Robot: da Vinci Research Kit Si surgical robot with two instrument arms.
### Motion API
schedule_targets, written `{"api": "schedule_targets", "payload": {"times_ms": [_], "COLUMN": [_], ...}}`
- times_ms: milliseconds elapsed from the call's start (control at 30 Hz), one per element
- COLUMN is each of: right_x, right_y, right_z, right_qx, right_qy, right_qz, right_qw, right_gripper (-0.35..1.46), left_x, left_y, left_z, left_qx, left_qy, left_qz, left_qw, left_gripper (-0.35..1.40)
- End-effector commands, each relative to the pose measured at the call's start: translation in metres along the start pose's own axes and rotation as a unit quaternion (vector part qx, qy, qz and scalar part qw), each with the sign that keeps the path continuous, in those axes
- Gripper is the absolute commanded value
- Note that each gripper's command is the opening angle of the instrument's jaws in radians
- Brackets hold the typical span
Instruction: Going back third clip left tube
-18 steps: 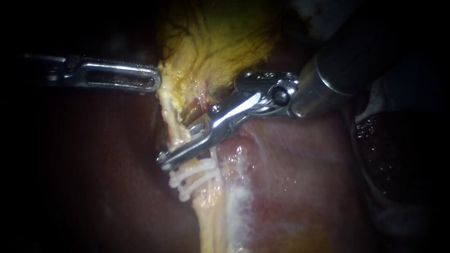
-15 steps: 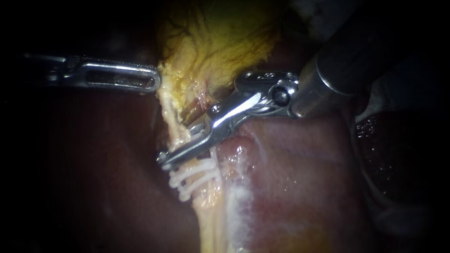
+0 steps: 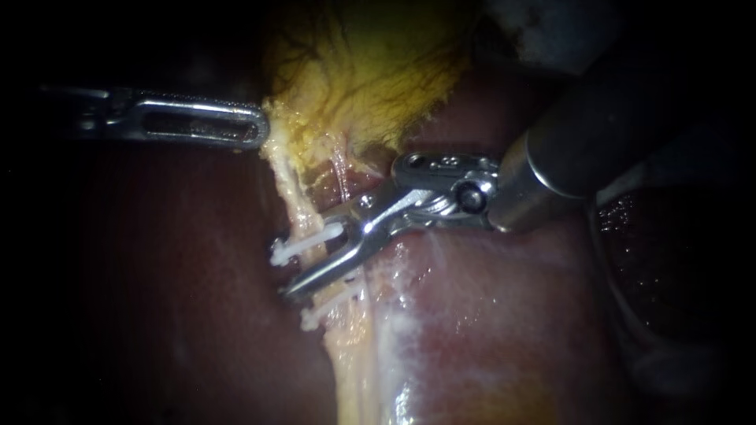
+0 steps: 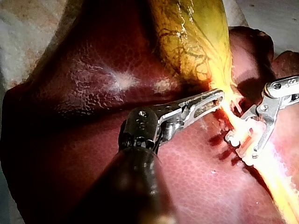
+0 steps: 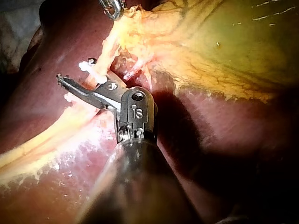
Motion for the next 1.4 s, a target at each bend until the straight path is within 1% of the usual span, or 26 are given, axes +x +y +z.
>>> {"api": "schedule_targets", "payload": {"times_ms": [33, 100, 133, 200, 267, 333, 400, 467, 533, 567, 633, 667, 800, 833, 867, 933, 1000, 1067, 1100, 1167, 1300, 1400], "right_x": [-0.0004, -0.0010, -0.0013, -0.0018, -0.0021, -0.0024, -0.0026, -0.0030, -0.0034, -0.0035, -0.0036, -0.0036, -0.0029, -0.0026, -0.0023, -0.0018, -0.0015, -0.0014, -0.0014, -0.0016, -0.0018, -0.0019], "right_y": [0.0000, -0.0001, -0.0003, -0.0006, -0.0009, -0.0014, -0.0018, -0.0025, -0.0033, -0.0039, -0.0050, -0.0057, -0.0083, -0.0088, -0.0094, -0.0102, -0.0109, -0.0113, -0.0116, -0.0118, -0.0122, -0.0125], "right_z": [-0.0003, -0.0009, -0.0014, -0.0021, -0.0030, -0.0039, -0.0048, -0.0059, -0.0072, -0.0080, -0.0094, -0.0104, -0.0132, -0.0138, -0.0145, -0.0154, -0.0163, -0.0170, -0.0173, -0.0176, -0.0181, -0.0183], "right_qx": [-0.023, -0.045, -0.059, -0.079, -0.101, -0.114, -0.121, -0.129, -0.136, -0.140, -0.144, -0.146, -0.155, -0.157, -0.160, -0.164, -0.166, -0.176, -0.184, -0.193, -0.214, -0.229], "right_qy": [0.010, 0.018, 0.023, 0.029, 0.033, 0.035, 0.035, 0.034, 0.033, 0.032, 0.032, 0.030, 0.028, 0.027, 0.022, 0.012, -0.008, -0.023, -0.030, -0.034, -0.032, -0.030], "right_qz": [-0.013, -0.026, -0.040, -0.056, -0.082, -0.097, -0.113, -0.126, -0.144, -0.157, -0.165, -0.175, -0.186, -0.186, -0.192, -0.196, -0.198, -0.199, -0.200, -0.200, -0.195, -0.193], "right_qw": [0.9996, 0.9985, 0.9972, 0.9949, 0.9910, 0.9881, 0.9856, 0.9829, 0.9796, 0.9772, 0.9751, 0.9734, 0.9700, 0.9695, 0.9680, 0.9667, 0.9659, 0.9638, 0.9617, 0.9599, 0.9567, 0.9537], "right_gripper": [0.60, 0.60, 0.60, 0.60, 0.60, 0.60, 0.60, 0.60, 0.60, 0.60, 0.60, 0.60, 0.60, 0.60, 0.60, 0.60, 0.60, 0.60, 0.60, 0.60, 0.60, 0.60], "left_x": [0.0000, 0.0000, 0.0000, 0.0000, 0.0000, 0.0000, 0.0000, 0.0000, 0.0000, 0.0000, 0.0000, 0.0000, 0.0001, 0.0001, 0.0001, 0.0001, 0.0001, 0.0001, 0.0001, 0.0001, 0.0003, 0.0008], "left_y": [0.0000, 0.0000, 0.0000, 0.0000, 0.0000, 0.0000, 0.0000, 0.0000, 0.0000, 0.0000, 0.0000, 0.0000, 0.0000, 0.0000, 0.0000, 0.0000, 0.0000, 0.0000, 0.0000, 0.0000, 0.0000, 0.0000], "left_z": [-0.0001, -0.0001, -0.0001, -0.0002, -0.0002, -0.0002, -0.0002, -0.0002, -0.0002, -0.0002, -0.0002, -0.0002, -0.0002, -0.0002, -0.0002, -0.0002, -0.0002, -0.0002, -0.0002, -0.0002, 0.0001, 0.0008], "left_qx": [0.000, 0.001, 0.001, 0.001, 0.001, 0.001, 0.001, 0.001, 0.001, 0.001, 0.001, 0.001, 0.001, 0.001, 0.001, 0.001, 0.001, 0.001, 0.001, 0.001, 0.000, 0.000], "left_qy": [0.000, 0.000, 0.000, 0.000, 0.000, 0.000, 0.000, 0.000, 0.000, 0.000, 0.000, 0.000, 0.000, 0.000, 0.000, 0.000, 0.000, 0.000, 0.000, 0.000, 0.000, -0.001], "left_qz": [0.000, 0.000, 0.000, 0.000, 0.000, 0.000, 0.000, 0.000, 0.000, 0.000, 0.000, 0.000, 0.001, 0.001, 0.001, 0.001, 0.001, 0.001, 0.001, 0.001, 0.001, 0.003], "left_qw": [1.0000, 1.0000, 1.0000, 1.0000, 1.0000, 1.0000, 1.0000, 1.0000, 1.0000, 1.0000, 1.0000, 1.0000, 1.0000, 1.0000, 1.0000, 1.0000, 1.0000, 1.0000, 1.0000, 1.0000, 1.0000, 1.0000], "left_gripper": [-0.35, -0.35, -0.35, -0.35, -0.35, -0.35, -0.35, -0.35, -0.35, -0.35, -0.35, -0.35, -0.35, -0.35, -0.35, -0.35, -0.35, -0.35, -0.35, -0.35, -0.35, -0.35]}}
